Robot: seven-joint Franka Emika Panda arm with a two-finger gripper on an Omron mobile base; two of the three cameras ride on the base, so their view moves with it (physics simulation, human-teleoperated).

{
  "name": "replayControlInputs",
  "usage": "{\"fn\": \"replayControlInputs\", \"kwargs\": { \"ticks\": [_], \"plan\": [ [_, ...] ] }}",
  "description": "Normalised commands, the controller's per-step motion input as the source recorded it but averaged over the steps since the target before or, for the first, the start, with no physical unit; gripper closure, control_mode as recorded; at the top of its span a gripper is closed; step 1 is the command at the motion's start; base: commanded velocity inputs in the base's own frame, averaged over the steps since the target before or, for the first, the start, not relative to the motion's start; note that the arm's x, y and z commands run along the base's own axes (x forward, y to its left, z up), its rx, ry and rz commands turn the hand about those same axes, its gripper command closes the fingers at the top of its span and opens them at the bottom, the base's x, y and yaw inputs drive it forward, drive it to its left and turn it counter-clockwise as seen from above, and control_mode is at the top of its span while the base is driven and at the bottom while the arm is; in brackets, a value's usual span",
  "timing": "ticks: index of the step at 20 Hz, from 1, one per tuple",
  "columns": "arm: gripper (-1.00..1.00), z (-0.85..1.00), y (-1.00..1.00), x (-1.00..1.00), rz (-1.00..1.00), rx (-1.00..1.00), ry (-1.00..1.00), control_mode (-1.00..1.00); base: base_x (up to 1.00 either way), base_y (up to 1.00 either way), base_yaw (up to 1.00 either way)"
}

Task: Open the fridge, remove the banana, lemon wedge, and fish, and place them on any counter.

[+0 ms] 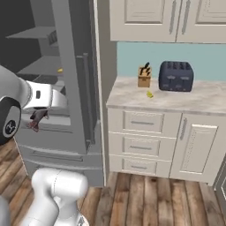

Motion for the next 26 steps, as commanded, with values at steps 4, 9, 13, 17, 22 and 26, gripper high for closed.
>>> {"fn": "replayControlInputs", "kwargs": {
  "ticks": [4,9,13,17,22,26],
  "plan": [
    [1.0,0.0,0.0,0.0,0.0,0.0,0.0,1.0,-0.38,-0.51,0.03],
    [1.0,0.0,0.0,0.0,0.0,0.0,0.0,1.0,-0.11,-0.58,0.0],
    [1.0,0.0,0.0,0.0,0.0,0.0,0.0,1.0,0.0,-0.59,0.0],
    [1.0,0.0,0.0,0.0,0.0,0.0,0.0,1.0,0.04,-0.56,0.0],
    [1.0,0.0,0.0,0.0,0.0,0.0,0.0,1.0,0.37,-0.51,0.0],
    [1.0,0.0,0.0,0.0,0.0,0.0,0.0,1.0,0.67,-0.44,0.0]
  ]
}}
